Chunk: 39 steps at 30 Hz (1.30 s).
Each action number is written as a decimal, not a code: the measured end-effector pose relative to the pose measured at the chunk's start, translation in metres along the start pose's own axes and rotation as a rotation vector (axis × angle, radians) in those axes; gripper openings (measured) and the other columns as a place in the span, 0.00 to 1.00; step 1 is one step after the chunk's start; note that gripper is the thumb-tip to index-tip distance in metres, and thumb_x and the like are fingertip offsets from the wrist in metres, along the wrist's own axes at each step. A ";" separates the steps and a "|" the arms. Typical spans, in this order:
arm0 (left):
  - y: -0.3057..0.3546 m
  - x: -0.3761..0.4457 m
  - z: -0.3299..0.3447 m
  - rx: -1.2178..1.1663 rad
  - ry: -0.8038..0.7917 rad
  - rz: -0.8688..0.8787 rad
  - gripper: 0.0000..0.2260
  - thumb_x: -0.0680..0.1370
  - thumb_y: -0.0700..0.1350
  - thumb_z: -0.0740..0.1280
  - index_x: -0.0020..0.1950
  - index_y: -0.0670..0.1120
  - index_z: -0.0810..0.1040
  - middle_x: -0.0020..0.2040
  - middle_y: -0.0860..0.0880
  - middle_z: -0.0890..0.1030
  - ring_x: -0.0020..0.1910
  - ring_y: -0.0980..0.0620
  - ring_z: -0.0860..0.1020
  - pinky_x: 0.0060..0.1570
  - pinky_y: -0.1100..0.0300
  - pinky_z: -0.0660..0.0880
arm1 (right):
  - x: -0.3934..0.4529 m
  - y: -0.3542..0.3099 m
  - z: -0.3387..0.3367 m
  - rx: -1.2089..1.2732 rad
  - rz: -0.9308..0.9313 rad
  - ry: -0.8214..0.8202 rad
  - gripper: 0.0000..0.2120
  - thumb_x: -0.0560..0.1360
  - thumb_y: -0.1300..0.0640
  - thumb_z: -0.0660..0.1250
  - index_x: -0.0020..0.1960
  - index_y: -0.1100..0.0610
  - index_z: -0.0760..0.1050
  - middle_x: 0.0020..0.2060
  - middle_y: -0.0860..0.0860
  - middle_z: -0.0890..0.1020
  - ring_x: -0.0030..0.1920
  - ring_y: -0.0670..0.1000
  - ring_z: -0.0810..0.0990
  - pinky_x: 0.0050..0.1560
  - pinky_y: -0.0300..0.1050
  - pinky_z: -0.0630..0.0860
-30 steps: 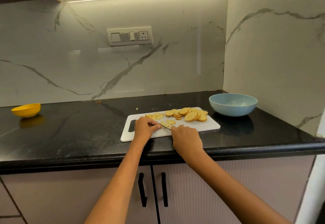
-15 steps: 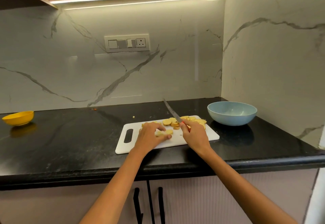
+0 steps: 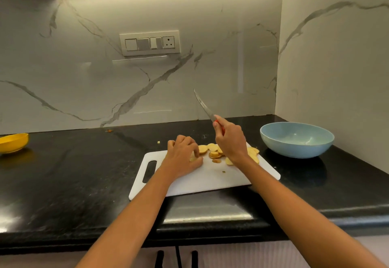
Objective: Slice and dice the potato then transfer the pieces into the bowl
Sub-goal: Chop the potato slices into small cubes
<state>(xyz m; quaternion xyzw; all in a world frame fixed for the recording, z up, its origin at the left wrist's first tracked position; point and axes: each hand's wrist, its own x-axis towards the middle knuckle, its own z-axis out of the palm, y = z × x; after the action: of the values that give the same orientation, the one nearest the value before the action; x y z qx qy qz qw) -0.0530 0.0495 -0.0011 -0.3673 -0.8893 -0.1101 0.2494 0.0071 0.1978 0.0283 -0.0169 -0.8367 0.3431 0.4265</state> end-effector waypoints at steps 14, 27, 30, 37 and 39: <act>-0.029 -0.002 -0.007 -0.441 -0.017 -0.278 0.07 0.72 0.54 0.71 0.35 0.61 0.76 0.53 0.54 0.79 0.61 0.49 0.71 0.60 0.43 0.65 | -0.001 0.009 -0.006 -0.030 -0.042 0.027 0.17 0.81 0.56 0.58 0.66 0.60 0.73 0.41 0.54 0.83 0.35 0.46 0.77 0.35 0.34 0.73; -0.029 -0.001 -0.008 -0.297 0.132 -0.308 0.08 0.78 0.40 0.65 0.48 0.51 0.82 0.55 0.51 0.80 0.61 0.49 0.71 0.55 0.50 0.64 | 0.003 0.014 -0.007 -0.054 -0.004 0.033 0.17 0.81 0.55 0.58 0.67 0.59 0.72 0.41 0.54 0.83 0.34 0.45 0.75 0.32 0.31 0.69; -0.027 0.002 -0.004 -0.250 0.164 -0.344 0.09 0.79 0.41 0.62 0.53 0.50 0.81 0.55 0.50 0.80 0.60 0.48 0.72 0.55 0.50 0.64 | 0.003 0.014 -0.006 -0.068 -0.012 0.030 0.16 0.81 0.55 0.58 0.66 0.59 0.73 0.40 0.54 0.83 0.34 0.46 0.76 0.32 0.33 0.70; 0.001 0.035 0.000 -0.256 -0.322 -0.360 0.29 0.78 0.51 0.63 0.75 0.52 0.55 0.69 0.53 0.71 0.73 0.46 0.59 0.68 0.40 0.53 | 0.012 0.016 -0.005 -0.223 -0.099 -0.035 0.18 0.82 0.54 0.55 0.70 0.58 0.68 0.39 0.54 0.82 0.32 0.47 0.75 0.31 0.32 0.67; 0.002 0.043 0.003 -0.293 -0.400 -0.311 0.28 0.77 0.48 0.65 0.75 0.54 0.57 0.70 0.53 0.70 0.73 0.46 0.60 0.69 0.38 0.51 | 0.015 0.017 -0.005 -0.230 -0.113 -0.030 0.19 0.82 0.54 0.54 0.70 0.58 0.68 0.39 0.54 0.82 0.32 0.46 0.75 0.30 0.31 0.67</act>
<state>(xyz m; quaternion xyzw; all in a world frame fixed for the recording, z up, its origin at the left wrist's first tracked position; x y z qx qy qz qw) -0.0785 0.0782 0.0185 -0.2730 -0.9410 -0.1996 -0.0063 -0.0036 0.2183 0.0307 -0.0131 -0.8765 0.2205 0.4277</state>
